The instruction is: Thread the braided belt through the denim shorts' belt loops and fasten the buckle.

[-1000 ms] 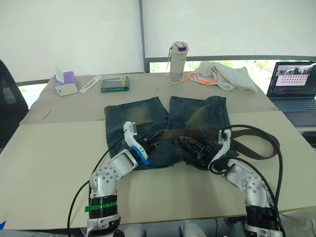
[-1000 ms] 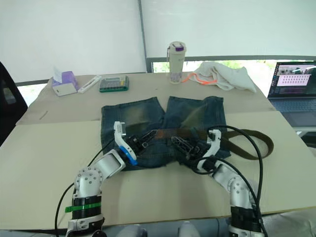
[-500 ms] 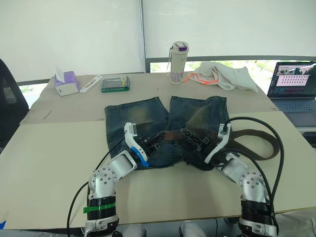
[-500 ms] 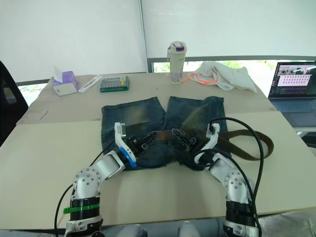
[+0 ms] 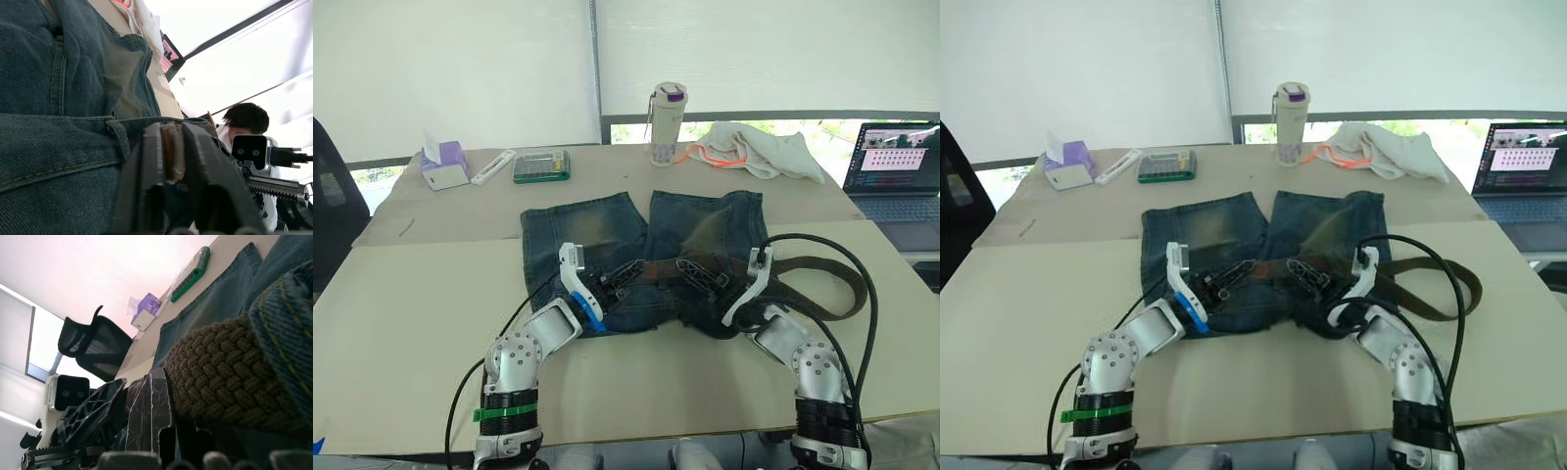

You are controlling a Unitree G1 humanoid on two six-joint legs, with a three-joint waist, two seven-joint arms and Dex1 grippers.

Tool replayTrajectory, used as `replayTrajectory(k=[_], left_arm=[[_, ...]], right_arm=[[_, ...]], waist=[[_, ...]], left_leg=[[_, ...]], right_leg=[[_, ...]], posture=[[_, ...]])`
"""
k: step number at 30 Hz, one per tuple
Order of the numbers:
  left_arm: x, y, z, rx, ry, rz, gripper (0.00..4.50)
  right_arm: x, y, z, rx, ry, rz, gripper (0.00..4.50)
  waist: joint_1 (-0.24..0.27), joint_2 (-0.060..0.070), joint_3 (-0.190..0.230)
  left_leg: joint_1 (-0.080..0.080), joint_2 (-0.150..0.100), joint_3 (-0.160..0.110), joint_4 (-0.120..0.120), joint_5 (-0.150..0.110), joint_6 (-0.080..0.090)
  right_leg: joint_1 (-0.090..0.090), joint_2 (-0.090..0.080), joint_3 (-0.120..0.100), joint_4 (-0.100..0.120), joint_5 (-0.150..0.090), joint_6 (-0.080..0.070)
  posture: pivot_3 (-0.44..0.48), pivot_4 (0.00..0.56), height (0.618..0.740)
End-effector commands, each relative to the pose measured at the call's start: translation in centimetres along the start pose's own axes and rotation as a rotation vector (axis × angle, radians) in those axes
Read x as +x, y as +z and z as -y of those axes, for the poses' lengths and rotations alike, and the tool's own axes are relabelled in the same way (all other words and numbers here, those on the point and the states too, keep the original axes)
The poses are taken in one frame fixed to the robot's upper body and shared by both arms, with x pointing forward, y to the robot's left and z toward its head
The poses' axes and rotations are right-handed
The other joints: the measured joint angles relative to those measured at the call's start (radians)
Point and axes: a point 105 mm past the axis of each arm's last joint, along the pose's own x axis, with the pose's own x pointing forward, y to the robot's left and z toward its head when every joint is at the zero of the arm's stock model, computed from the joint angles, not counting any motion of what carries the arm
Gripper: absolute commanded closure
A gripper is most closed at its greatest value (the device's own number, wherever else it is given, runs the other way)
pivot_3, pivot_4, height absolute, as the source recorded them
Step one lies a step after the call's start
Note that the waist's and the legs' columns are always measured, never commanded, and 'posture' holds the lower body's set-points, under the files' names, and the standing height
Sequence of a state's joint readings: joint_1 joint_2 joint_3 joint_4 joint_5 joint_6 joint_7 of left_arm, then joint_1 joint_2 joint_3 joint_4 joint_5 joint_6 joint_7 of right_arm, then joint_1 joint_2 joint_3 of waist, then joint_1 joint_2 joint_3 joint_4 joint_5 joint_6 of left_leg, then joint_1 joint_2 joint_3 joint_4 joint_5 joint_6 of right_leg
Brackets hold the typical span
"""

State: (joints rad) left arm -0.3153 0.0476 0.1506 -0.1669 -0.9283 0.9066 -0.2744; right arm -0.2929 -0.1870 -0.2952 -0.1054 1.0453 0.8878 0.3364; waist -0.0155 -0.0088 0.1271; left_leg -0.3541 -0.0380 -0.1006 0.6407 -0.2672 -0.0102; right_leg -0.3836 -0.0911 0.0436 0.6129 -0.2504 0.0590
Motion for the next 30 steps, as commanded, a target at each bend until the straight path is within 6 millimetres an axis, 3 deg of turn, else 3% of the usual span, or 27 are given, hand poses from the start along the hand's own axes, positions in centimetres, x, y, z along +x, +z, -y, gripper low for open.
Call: replayTrajectory(k=[1,6,9,13,17,22,30], left_arm=[[-0.5,0.2,0.6,0.207,-0.017,-0.017,1.83],[-2.6,0.0,-0.3,0.528,-0.026,-0.095,0.03],[-3.9,0.2,-0.6,0.681,-0.055,-0.125,0.03],[-4.2,0.8,-0.3,0.739,-0.099,-0.096,0.03],[-4.4,0.0,0.0,0.774,-0.145,-0.107,0.03],[-4.4,-0.2,0.5,0.778,-0.173,-0.098,0.03],[-4.8,-0.1,-0.5,0.777,-0.147,-0.108,0.03]], right_arm=[[-0.2,1.9,0.0,0.010,-0.012,0.066,4.50],[-1.3,2.6,1.9,0.029,-0.127,0.061,4.50],[-1.9,3.3,2.8,0.042,-0.178,0.071,4.50],[-2.7,4.2,3.3,0.080,-0.187,0.099,4.50],[-3.4,4.2,4.1,0.070,-0.227,0.065,4.50],[-2.6,2.9,3.4,0.079,-0.194,-0.001,4.50],[-0.4,1.0,2.4,0.085,-0.146,-0.060,4.50]], waist=[[0.001,0.000,0.000],[0.002,0.001,0.000],[0.004,0.001,0.000],[0.006,0.002,0.000],[0.004,0.002,0.000],[0.002,0.002,0.000],[-0.002,0.002,0.000]], left_leg=[[0.000,0.000,0.000,-0.001,0.000,0.000],[0.000,0.000,0.000,-0.002,0.000,-0.001],[0.000,0.000,0.001,-0.003,0.000,-0.001],[-0.001,0.000,0.001,-0.003,0.000,-0.001],[-0.001,0.001,0.001,-0.003,0.000,-0.001],[0.000,0.002,0.002,-0.003,0.000,0.000],[0.000,0.002,0.001,-0.003,0.000,0.000]], right_leg=[[0.000,0.000,0.000,0.000,0.000,0.000],[-0.001,0.000,0.001,0.000,0.000,-0.001],[-0.001,0.000,0.001,-0.001,0.000,-0.001],[-0.001,-0.001,0.001,-0.001,0.000,-0.001],[-0.001,0.000,0.001,-0.001,0.000,-0.001],[-0.001,0.000,0.001,-0.001,0.000,-0.001],[-0.002,0.001,0.001,0.000,0.000,-0.001]], posture=[[0.000,0.150,0.740],[0.000,0.150,0.740],[0.000,0.150,0.740],[0.000,0.150,0.740],[0.000,0.150,0.740],[0.000,0.150,0.740],[0.000,0.150,0.740]])
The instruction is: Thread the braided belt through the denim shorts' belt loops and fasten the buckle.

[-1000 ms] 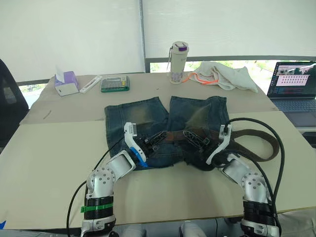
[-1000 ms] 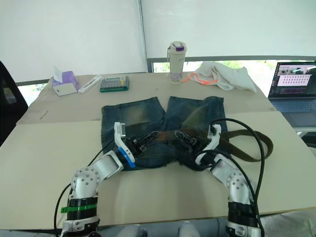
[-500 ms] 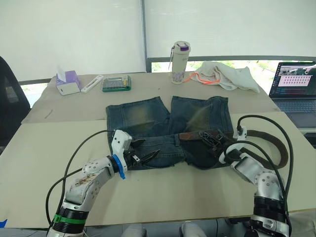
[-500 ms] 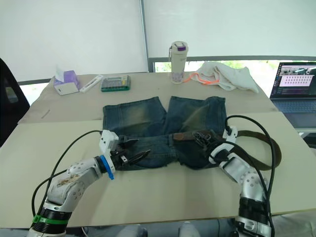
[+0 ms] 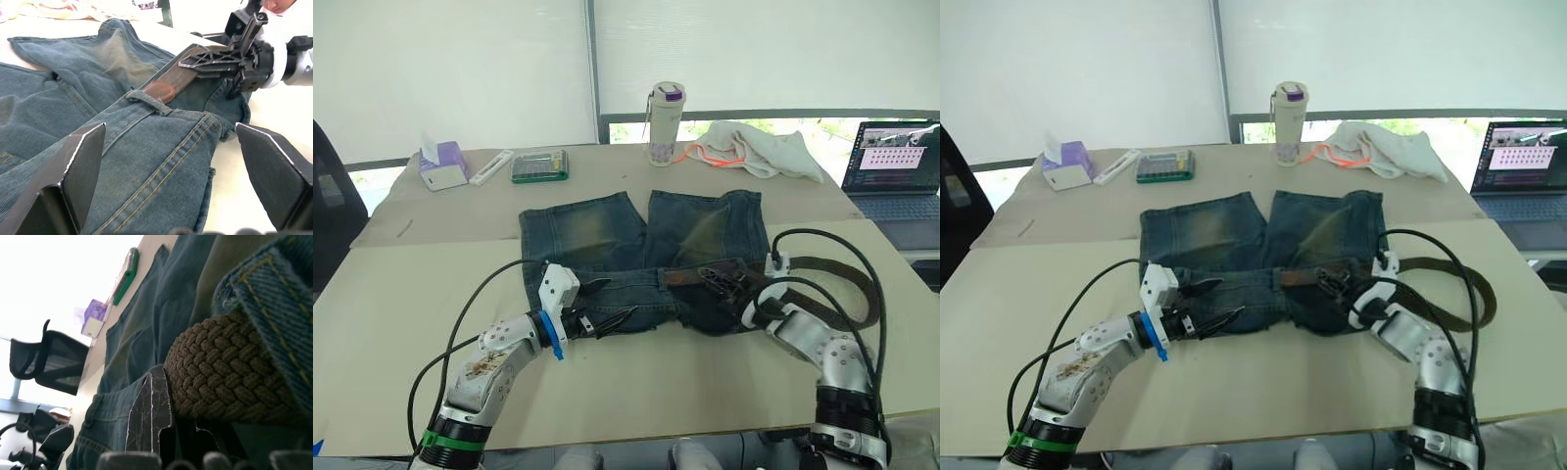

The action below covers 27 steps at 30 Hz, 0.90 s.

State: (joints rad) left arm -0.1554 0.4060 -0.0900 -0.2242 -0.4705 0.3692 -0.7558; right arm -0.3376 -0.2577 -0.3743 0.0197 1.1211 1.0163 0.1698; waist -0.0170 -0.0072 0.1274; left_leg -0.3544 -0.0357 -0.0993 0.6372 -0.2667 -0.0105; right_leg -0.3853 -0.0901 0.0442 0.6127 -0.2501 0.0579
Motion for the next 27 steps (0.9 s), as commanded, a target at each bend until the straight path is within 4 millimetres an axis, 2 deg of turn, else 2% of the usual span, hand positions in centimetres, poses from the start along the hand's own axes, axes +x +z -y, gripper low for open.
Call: replayTrajectory(k=[1,8,11,14,17,19,23,25,27], left_arm=[[-0.4,0.8,-0.2,0.035,0.006,0.032,0.03],[-1.0,-0.7,-0.9,0.021,0.023,-0.024,0.03],[-1.3,0.3,-1.2,-0.068,0.025,0.060,0.03],[-2.2,1.8,-0.1,-0.245,-0.053,0.172,0.03],[-3.5,2.0,-1.9,-0.338,0.031,0.229,0.03],[-5.0,2.1,-3.2,-0.433,0.067,0.278,0.03],[-7.2,0.8,-6.1,-0.461,0.183,0.257,0.03],[-7.1,2.5,-7.4,-0.531,0.197,0.361,0.03],[-5.8,4.3,-6.5,-0.585,0.097,0.418,0.03]], right_arm=[[0.9,0.2,-1.6,-0.014,0.062,0.002,4.50],[3.0,-1.6,-3.3,0.062,0.126,-0.035,4.50],[3.8,-2.8,-3.7,0.098,0.133,-0.060,4.50],[4.3,-3.3,-4.0,0.177,0.158,-0.058,4.50],[4.4,-3.0,-4.1,0.260,0.191,-0.023,4.50],[4.2,-2.4,-4.3,0.314,0.223,0.009,4.50],[3.9,-1.6,-5.0,0.378,0.301,0.042,4.50],[3.7,-1.9,-5.9,0.345,0.351,0.009,4.50],[3.6,-2.1,-6.6,0.307,0.385,-0.007,4.50]], waist=[[0.000,0.000,0.000],[-0.004,0.000,0.000],[-0.003,0.000,0.000],[-0.010,0.000,0.000],[-0.019,0.000,0.000],[-0.023,0.001,0.000],[-0.028,0.001,0.000],[-0.023,0.001,0.000],[-0.019,-0.001,0.001]], left_leg=[[0.000,0.000,0.000,0.000,0.000,0.000],[0.000,0.000,-0.001,-0.001,0.000,0.000],[0.000,0.000,-0.002,-0.001,0.000,0.000],[0.001,0.001,-0.005,-0.001,0.000,0.000],[0.001,0.001,-0.006,-0.002,0.000,0.000],[0.001,0.002,-0.007,-0.002,0.000,0.000],[0.002,0.002,-0.007,-0.003,0.000,0.000],[0.002,0.002,-0.006,-0.003,0.000,0.000],[0.001,0.001,-0.006,-0.002,0.000,0.000]], right_leg=[[0.000,0.000,0.000,0.000,0.000,0.000],[-0.001,0.000,0.000,0.000,0.000,0.000],[-0.001,0.001,0.000,0.000,0.000,0.000],[-0.001,0.000,0.000,0.001,0.000,0.000],[-0.001,0.000,0.000,0.001,0.000,-0.001],[-0.001,0.001,0.000,0.001,0.000,-0.001],[-0.002,0.002,0.000,0.002,0.000,-0.001],[-0.002,0.002,0.000,0.002,0.000,-0.001],[-0.002,0.001,-0.002,0.001,0.000,-0.001]], posture=[[0.000,0.150,0.740],[0.000,0.150,0.740],[0.000,0.150,0.740],[0.000,0.150,0.740],[0.000,0.150,0.740],[0.000,0.150,0.740],[0.000,0.150,0.740],[0.000,0.150,0.740],[0.000,0.150,0.740]])
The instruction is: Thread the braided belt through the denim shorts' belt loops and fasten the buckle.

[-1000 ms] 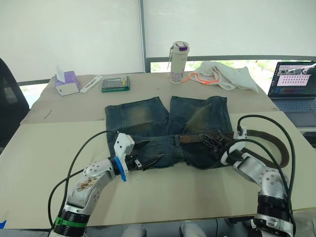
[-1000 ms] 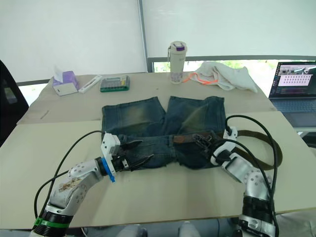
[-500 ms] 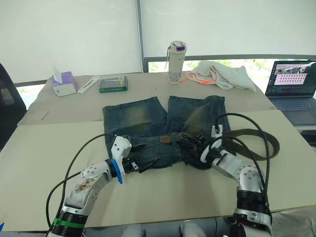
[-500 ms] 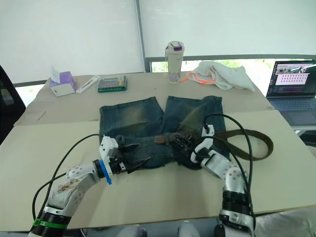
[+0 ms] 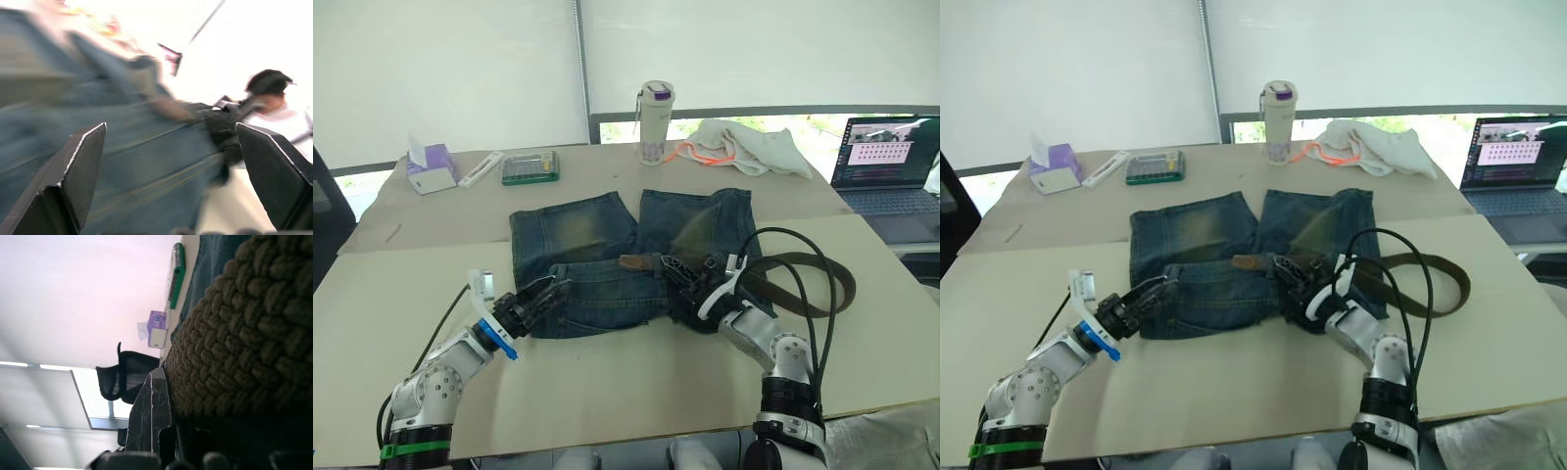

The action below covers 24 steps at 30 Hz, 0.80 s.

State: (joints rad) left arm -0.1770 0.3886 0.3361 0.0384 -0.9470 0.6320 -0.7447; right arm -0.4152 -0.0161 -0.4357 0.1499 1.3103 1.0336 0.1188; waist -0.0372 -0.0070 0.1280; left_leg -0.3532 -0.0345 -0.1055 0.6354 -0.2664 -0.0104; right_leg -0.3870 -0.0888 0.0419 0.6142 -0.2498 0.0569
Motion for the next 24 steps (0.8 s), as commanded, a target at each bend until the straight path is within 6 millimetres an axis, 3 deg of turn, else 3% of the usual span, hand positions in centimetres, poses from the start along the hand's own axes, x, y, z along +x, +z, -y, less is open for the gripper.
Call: replayTrajectory(k=[1,4,9,15,22,24], left_arm=[[2.3,1.5,3.8,-0.066,-0.186,0.031,0.03],[4.5,-1.0,6.4,-0.050,-0.297,-0.113,0.03],[6.3,-3.5,7.9,-0.073,-0.341,-0.205,0.03],[7.4,-3.7,7.6,-0.096,-0.318,-0.184,0.03],[7.5,-2.5,7.8,-0.143,-0.331,-0.103,0.03],[7.5,-2.5,7.7,-0.141,-0.327,-0.098,0.59]], right_arm=[[0.7,-0.6,-3.0,-0.071,0.144,-0.043,4.50],[0.9,-0.6,-3.6,-0.091,0.184,-0.036,4.50],[0.8,-0.9,-4.3,-0.114,0.241,-0.046,4.50],[0.5,-1.3,-4.5,-0.136,0.258,-0.049,4.50],[0.1,-1.6,-3.8,-0.146,0.232,-0.058,4.50],[0.2,-1.6,-3.6,-0.151,0.225,-0.059,4.50]], waist=[[0.001,-0.001,0.000],[-0.002,-0.001,0.000],[-0.012,-0.001,0.000],[-0.006,0.000,0.000],[-0.005,0.000,0.000],[-0.005,0.000,0.000]], left_leg=[[0.000,0.000,0.000,0.000,0.000,0.000],[0.000,-0.001,0.000,0.000,0.000,0.000],[0.001,-0.001,0.001,-0.001,0.000,0.000],[0.001,0.000,0.001,-0.002,0.000,0.000],[0.000,-0.001,0.000,-0.002,0.000,0.000],[0.001,-0.001,0.000,-0.002,0.000,0.000]], right_leg=[[0.000,-0.001,0.000,0.000,0.000,0.000],[0.001,-0.002,0.001,0.000,0.000,0.000],[-0.001,-0.001,0.002,0.001,0.000,0.000],[-0.001,0.000,0.002,0.001,0.000,0.000],[-0.001,-0.001,0.002,0.000,0.000,0.000],[-0.001,-0.001,0.002,0.000,0.000,0.000]], posture=[[0.000,0.150,0.740],[0.000,0.150,0.740],[0.000,0.150,0.740],[0.000,0.150,0.740],[0.000,0.150,0.740],[0.000,0.150,0.740]])
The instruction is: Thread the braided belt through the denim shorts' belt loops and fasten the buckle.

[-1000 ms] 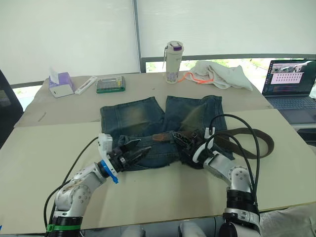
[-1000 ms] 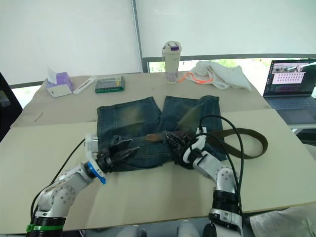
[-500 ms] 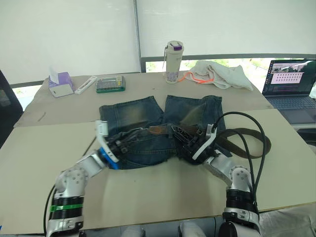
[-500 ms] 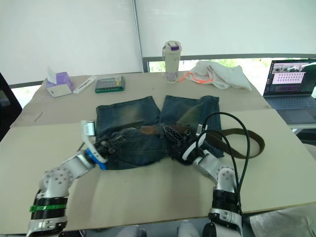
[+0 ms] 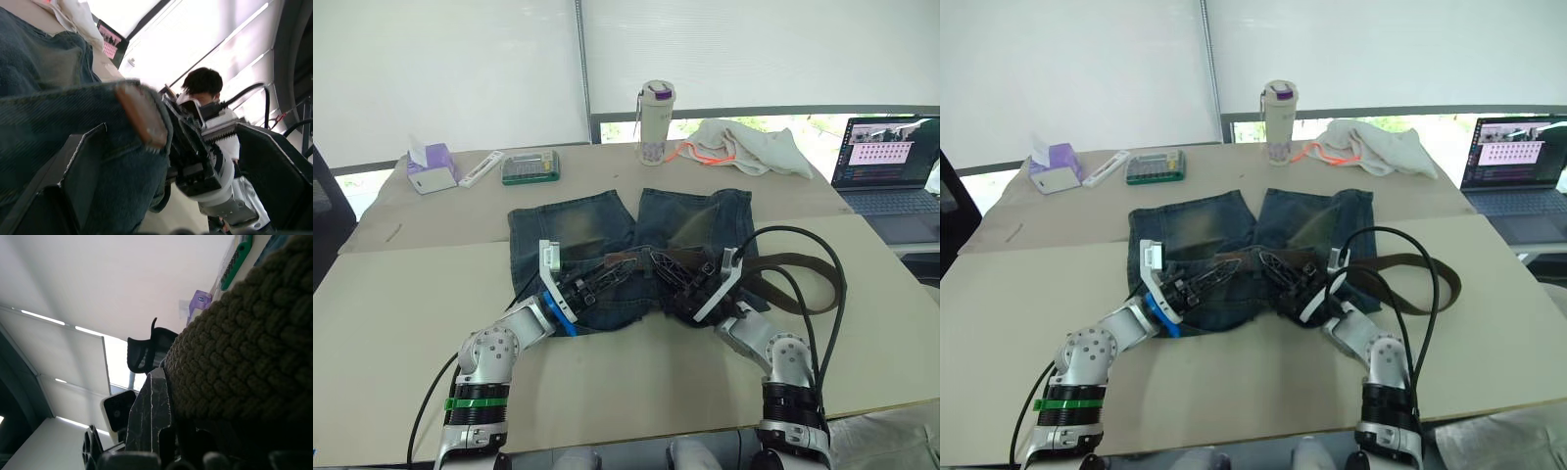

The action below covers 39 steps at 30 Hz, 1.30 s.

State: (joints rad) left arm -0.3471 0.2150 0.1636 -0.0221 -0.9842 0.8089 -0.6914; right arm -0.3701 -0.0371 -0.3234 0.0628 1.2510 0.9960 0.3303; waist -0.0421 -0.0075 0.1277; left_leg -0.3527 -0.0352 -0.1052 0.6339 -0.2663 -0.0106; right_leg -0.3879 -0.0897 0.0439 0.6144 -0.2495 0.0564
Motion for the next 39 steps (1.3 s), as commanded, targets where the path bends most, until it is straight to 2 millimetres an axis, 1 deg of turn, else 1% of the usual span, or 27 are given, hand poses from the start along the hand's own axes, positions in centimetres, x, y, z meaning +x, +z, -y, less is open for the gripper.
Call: replayTrajectory(k=[1,2,3,8,9,10,11,12,13,17,20,21,23,24,27,30,33,37,39], left_arm=[[0.2,1.2,0.6,0.030,-0.024,0.044,0.85],[0.2,1.2,0.4,0.027,-0.012,0.050,1.18],[0.3,1.1,0.3,0.022,-0.009,0.049,1.60],[0.4,0.2,0.4,0.015,-0.018,0.017,3.24],[0.5,0.1,0.3,0.017,-0.014,0.016,3.49],[0.5,0.1,0.2,0.019,-0.011,0.015,3.97],[0.5,0.1,0.1,0.017,-0.001,0.020,4.28],[0.5,0.2,-0.2,0.022,0.011,0.021,4.48],[0.4,0.2,-0.4,0.025,0.026,0.022,4.50],[-0.1,0.1,-1.0,0.045,0.060,0.010,4.50],[-0.8,0.2,-1.5,0.070,0.106,0.006,4.50],[-0.9,0.3,-1.6,0.076,0.114,0.003,4.50],[-1.3,0.2,-1.8,0.100,0.136,-0.013,4.50],[-1.5,0.1,-1.9,0.114,0.146,-0.023,4.50],[-2.2,0.0,-2.4,0.156,0.189,-0.047,4.50],[-2.5,0.0,-2.6,0.175,0.200,-0.061,4.50],[-2.4,-0.1,-2.8,0.182,0.203,-0.060,4.50],[-1.5,-0.1,-2.6,0.193,0.190,-0.054,4.50],[-0.9,-0.1,-2.3,0.192,0.175,-0.047,4.50]], right_arm=[[0.3,0.3,-1.3,-0.049,0.054,0.004,4.50],[0.3,0.3,-1.2,-0.055,0.050,0.001,4.50],[0.3,0.2,-1.2,-0.057,0.048,-0.002,4.50],[0.3,0.2,-1.1,-0.068,0.047,-0.009,4.50],[0.2,0.1,-1.1,-0.089,0.041,-0.021,4.50],[0.2,0.0,-1.0,-0.104,0.037,-0.031,4.50],[0.2,0.0,-1.0,-0.140,0.030,-0.038,4.50],[0.1,0.1,-0.8,-0.168,0.020,-0.034,4.11],[-0.1,0.3,-1.1,-0.179,0.034,-0.029,3.65],[-1.6,0.7,-1.8,-0.251,0.042,-0.058,2.39],[-4.9,1.3,-1.8,-0.414,-0.036,-0.164,1.33],[-5.5,1.4,-1.7,-0.449,-0.058,-0.188,0.97],[-7.3,2.4,-1.2,-0.563,-0.142,-0.246,0.25],[-8.2,3.3,-1.3,-0.619,-0.178,-0.264,0.05],[-10.2,5.4,-1.5,-0.751,-0.267,-0.324,0.05],[-11.2,5.7,-0.8,-0.836,-0.345,-0.414,0.05],[-11.0,6.2,0.3,-0.877,-0.421,-0.418,0.05],[-10.3,6.3,0.4,-0.890,-0.416,-0.408,0.05],[-9.9,6.0,0.5,-0.888,-0.408,-0.419,0.05]], waist=[[0.000,0.000,0.000],[0.000,0.000,0.000],[0.000,0.000,0.000],[0.000,0.000,0.000],[0.000,0.000,0.000],[0.000,0.000,0.000],[0.000,0.000,0.000],[0.000,0.000,0.000],[0.000,0.000,0.000],[0.002,0.000,0.000],[0.005,0.000,0.000],[0.009,0.000,0.000],[0.019,-0.001,0.000],[0.020,-0.001,0.000],[0.020,-0.002,0.001],[0.021,-0.002,0.001],[0.022,-0.004,0.001],[0.029,-0.004,0.001],[0.030,-0.004,0.001]], left_leg=[[0.000,0.000,0.000,0.000,0.000,0.000],[0.000,0.000,0.000,0.000,0.000,0.000],[0.000,0.000,0.000,0.000,0.000,0.000],[0.000,0.000,0.001,0.000,0.000,0.000],[0.000,0.000,0.001,0.000,0.000,0.000],[0.000,0.000,0.001,0.000,0.000,0.000],[0.000,0.000,0.001,0.000,0.000,0.000],[0.000,0.000,0.001,0.000,0.000,0.000],[0.000,-0.001,0.001,0.000,0.000,0.000],[0.000,0.000,0.002,0.000,0.000,0.000],[0.000,-0.001,0.002,0.000,0.000,0.000],[0.000,-0.001,0.002,0.001,0.000,0.000],[-0.001,-0.002,0.003,0.001,0.000,0.000],[-0.001,-0.002,0.005,0.001,0.000,0.000],[-0.001,-0.001,0.006,0.001,0.000,0.000],[-0.001,-0.001,0.007,0.001,0.000,0.000],[-0.001,0.000,0.007,0.001,0.000,0.000],[-0.001,-0.001,0.007,0.001,0.000,0.000],[-0.001,-0.001,0.007,0.002,0.000,0.000]], right_leg=[[0.000,0.000,0.000,0.000,0.000,0.000],[0.000,0.000,0.000,0.000,0.000,0.000],[0.000,0.000,0.000,0.000,0.000,0.000],[0.000,0.000,0.000,0.000,0.000,0.000],[0.000,0.000,0.000,0.000,0.000,0.000],[0.000,0.000,0.000,0.000,0.000,0.000],[0.000,0.000,0.000,0.000,0.000,0.000],[0.000,0.000,0.000,0.000,0.000,0.000],[0.000,0.000,0.000,0.000,0.000,0.000],[0.000,0.000,-0.001,0.000,0.000,0.000],[0.001,-0.001,-0.001,-0.001,0.000,0.000],[0.001,-0.001,-0.001,-0.001,0.000,0.000],[0.002,-0.002,-0.001,-0.002,0.000,0.001],[0.002,-0.002,-0.001,-0.002,0.000,0.001],[0.002,-0.001,-0.001,-0.002,0.000,0.001],[0.002,0.000,-0.001,-0.003,0.000,0.001],[0.002,0.000,-0.001,-0.003,0.000,0.001],[0.002,-0.001,-0.001,-0.003,0.000,0.001],[0.002,-0.001,-0.001,-0.003,0.000,0.001]], posture=[[0.000,0.150,0.740],[0.000,0.150,0.740],[0.000,0.150,0.740],[0.000,0.150,0.740],[0.000,0.150,0.740],[0.000,0.150,0.740],[0.000,0.150,0.740],[0.000,0.150,0.740],[0.000,0.150,0.740],[0.000,0.150,0.740],[0.000,0.150,0.740],[0.000,0.150,0.740],[0.000,0.150,0.740],[0.000,0.150,0.740],[0.000,0.150,0.740],[0.000,0.150,0.740],[0.000,0.150,0.740],[0.000,0.150,0.740],[0.000,0.150,0.740]])
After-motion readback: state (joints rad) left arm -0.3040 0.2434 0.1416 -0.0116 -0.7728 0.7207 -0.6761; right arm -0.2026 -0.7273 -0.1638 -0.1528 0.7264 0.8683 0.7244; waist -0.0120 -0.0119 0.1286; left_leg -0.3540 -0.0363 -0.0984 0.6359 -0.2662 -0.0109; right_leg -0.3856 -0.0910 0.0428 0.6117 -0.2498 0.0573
